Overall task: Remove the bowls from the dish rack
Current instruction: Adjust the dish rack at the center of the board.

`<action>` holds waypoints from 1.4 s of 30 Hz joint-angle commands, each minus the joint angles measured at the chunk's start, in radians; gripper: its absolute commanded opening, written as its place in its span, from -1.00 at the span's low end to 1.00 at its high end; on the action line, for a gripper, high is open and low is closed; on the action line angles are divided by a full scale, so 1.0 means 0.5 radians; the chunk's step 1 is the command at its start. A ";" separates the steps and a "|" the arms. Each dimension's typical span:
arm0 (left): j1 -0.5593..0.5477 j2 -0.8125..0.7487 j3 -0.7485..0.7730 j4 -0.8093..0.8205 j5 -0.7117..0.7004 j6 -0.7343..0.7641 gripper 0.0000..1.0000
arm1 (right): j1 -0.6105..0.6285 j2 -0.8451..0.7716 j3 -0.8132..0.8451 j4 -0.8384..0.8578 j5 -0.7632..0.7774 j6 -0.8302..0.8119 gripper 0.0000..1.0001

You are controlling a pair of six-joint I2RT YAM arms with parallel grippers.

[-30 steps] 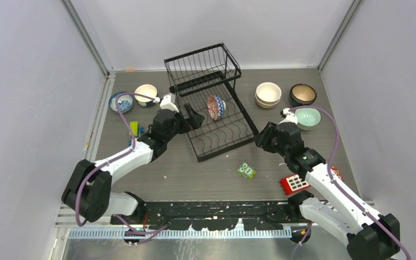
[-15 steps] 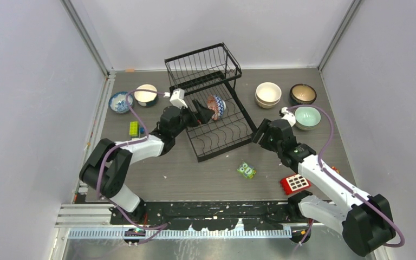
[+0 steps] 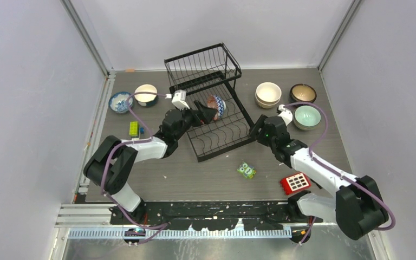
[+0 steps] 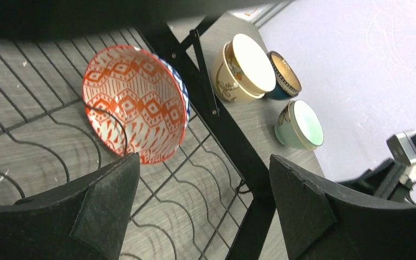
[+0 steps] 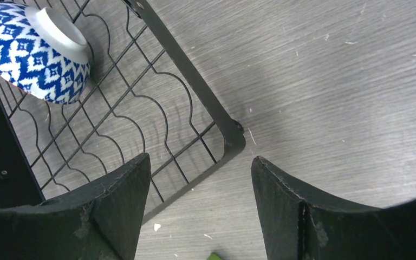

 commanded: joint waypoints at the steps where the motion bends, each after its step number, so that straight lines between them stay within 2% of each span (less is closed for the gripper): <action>1: -0.054 -0.123 -0.115 0.087 -0.048 0.066 0.79 | -0.008 0.104 0.039 0.303 0.081 -0.007 0.45; 11: -0.198 -0.409 -0.372 0.036 -0.209 0.089 0.79 | -0.019 0.351 0.127 0.422 0.105 -0.100 0.44; 24: -0.289 -0.942 -0.525 -0.389 -0.372 0.226 0.79 | 0.017 0.423 0.091 0.437 -0.108 -0.021 0.31; 32: -0.288 -0.926 -0.475 -0.438 -0.389 0.284 0.79 | 0.135 0.430 0.122 0.401 -0.092 0.083 0.07; 42: -0.287 -0.786 -0.271 -0.555 -0.432 0.353 0.79 | 0.221 0.441 0.078 0.399 -0.093 0.237 -0.05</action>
